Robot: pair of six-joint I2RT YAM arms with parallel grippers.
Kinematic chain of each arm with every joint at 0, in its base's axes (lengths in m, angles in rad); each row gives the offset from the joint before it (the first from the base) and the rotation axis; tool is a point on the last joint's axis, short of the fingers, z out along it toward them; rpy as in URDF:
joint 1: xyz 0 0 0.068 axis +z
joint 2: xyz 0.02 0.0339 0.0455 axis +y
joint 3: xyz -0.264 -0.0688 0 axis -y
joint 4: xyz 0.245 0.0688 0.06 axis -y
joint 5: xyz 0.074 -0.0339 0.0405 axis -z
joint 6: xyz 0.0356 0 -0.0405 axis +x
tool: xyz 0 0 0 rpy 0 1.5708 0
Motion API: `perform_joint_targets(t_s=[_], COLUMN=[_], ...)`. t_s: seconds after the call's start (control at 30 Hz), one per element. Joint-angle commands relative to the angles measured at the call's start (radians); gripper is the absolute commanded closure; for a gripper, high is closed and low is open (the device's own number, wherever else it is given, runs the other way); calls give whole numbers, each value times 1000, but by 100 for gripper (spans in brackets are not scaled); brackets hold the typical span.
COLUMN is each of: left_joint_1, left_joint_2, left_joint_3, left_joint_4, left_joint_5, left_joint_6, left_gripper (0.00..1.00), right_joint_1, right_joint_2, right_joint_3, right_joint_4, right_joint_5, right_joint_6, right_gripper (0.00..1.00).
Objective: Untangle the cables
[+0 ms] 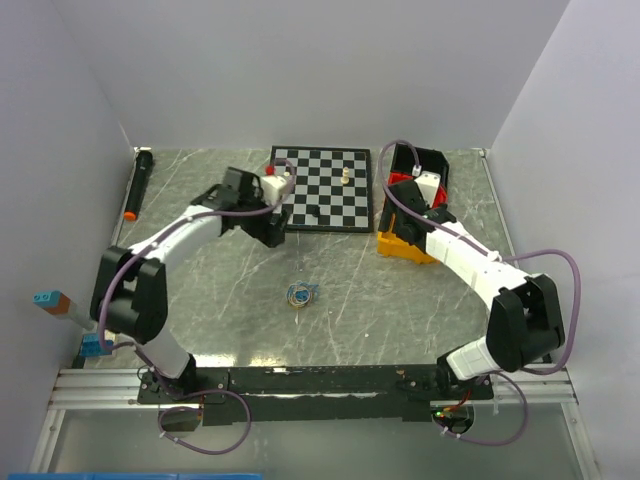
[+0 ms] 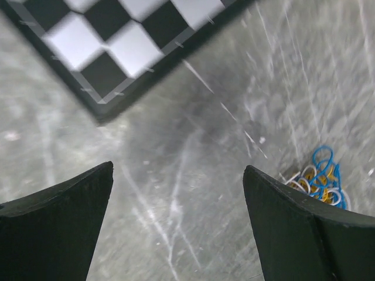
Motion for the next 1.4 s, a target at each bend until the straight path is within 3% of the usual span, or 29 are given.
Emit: perform_joint_targets(t_s=[0.0,0.23,0.57,0.97,1.2,1.37], left_joint_1=[-85,-186,-341,-453,-429,-277], left_joint_2=[38,100,26,-52,-114,-97], left_joint_3=[-27,-58,-235,-299,-216,-69], left_joint_4=[17,52,187,164,133,57], left_joint_5=[-68,-121,-251,-162,-183,-82], left_joint_6=[104,144,193,201,138,41], left_gripper=[3,3,3,3,3,4], right_joint_1=[-24,-97,-114,-104,1,82], right_joint_2=[15,37,107,54,-15,-28], right_joint_3=[10,24,13,-125,-168,-109], right_joint_4=[-38,-29,-79,-30,20,-10], right_joint_5=[44,3,-94,-293,-373,-335], right_joint_6=[29,29,69,141,268,308], right_gripper=[1,0,1,1,3,4])
